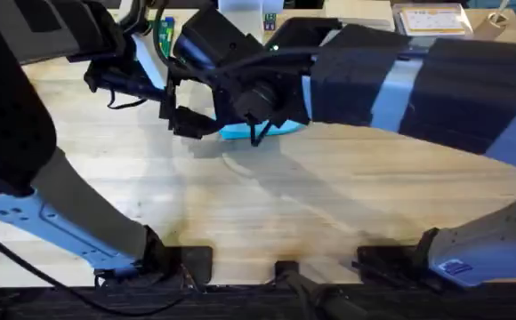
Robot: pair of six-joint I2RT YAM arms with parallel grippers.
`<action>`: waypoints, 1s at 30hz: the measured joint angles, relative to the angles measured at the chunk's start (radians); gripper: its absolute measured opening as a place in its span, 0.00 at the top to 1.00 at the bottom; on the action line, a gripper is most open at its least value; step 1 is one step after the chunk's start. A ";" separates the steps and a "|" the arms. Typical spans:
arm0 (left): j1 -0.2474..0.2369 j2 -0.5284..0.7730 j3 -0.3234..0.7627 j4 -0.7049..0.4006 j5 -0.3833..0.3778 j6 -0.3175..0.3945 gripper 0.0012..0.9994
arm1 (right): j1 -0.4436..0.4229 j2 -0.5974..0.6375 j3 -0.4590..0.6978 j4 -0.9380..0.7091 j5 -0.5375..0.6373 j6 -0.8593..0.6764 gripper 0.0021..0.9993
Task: Unzip the bag, pick up the pens from the table one at a time and place them inside, then zip the bag closed.
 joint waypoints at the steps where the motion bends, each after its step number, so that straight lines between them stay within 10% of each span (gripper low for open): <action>1: 0.000 0.000 0.000 0.003 0.000 0.000 0.01 | 0.000 0.000 0.000 0.000 0.000 0.000 0.97; 30: 0.000 0.056 0.003 0.025 0.035 -0.024 0.01 | 0.000 0.000 0.000 0.000 0.000 0.000 0.97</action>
